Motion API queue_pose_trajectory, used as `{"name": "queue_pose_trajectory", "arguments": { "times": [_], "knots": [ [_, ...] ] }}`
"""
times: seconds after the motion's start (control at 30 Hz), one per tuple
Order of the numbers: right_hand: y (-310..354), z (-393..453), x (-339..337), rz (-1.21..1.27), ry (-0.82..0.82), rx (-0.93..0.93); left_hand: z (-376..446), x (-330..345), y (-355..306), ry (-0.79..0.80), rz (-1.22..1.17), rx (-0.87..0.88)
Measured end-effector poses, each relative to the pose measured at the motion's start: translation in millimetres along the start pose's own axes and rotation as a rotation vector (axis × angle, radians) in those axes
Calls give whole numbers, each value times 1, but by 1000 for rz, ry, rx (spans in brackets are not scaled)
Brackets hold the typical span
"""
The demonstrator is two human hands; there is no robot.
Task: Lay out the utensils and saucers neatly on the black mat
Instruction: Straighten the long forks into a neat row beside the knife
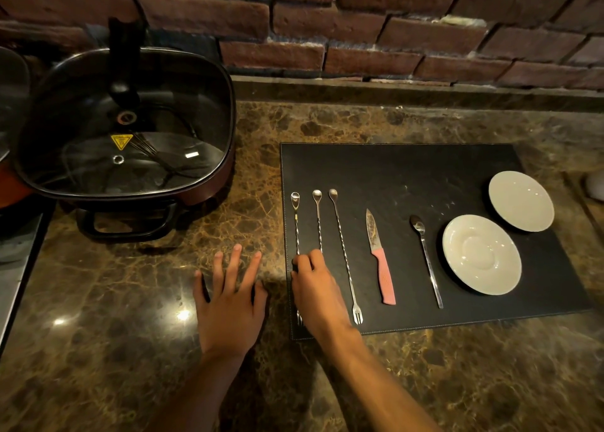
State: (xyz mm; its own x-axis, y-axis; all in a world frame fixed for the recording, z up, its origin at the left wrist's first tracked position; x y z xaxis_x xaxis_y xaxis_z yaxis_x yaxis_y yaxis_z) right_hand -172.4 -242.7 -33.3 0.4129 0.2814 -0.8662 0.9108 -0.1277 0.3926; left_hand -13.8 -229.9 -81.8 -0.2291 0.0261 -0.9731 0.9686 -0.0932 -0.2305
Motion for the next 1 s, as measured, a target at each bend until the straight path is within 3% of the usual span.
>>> {"name": "queue_pose_trajectory", "arguments": {
  "times": [0.77, 0.9, 1.0],
  "knots": [
    [-2, 3, 3, 65, -40, -41, 1, -1, 0, 27, 5, -11],
    [-28, 0, -28, 312, -225, 36, 1, -2, -1, 23, -9, -10],
    [-67, -5, -66, 311, -391, 84, 0, -3, -1, 22, -10, -8]
  ]
}}
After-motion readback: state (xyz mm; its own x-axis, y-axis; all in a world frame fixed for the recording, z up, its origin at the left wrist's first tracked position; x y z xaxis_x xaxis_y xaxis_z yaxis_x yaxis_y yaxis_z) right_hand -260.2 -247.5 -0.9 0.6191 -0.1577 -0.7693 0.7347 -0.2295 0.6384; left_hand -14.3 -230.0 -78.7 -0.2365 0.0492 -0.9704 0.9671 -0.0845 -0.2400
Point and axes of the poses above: each hand's wrist, its own z-axis towards the middle knuckle, its own x-axis out of the palm, y = z × x, the point moved 9 cm from there along z, towards the middle knuckle, and after that the axes turned 2 degrees about y, right-handed, at the moved point
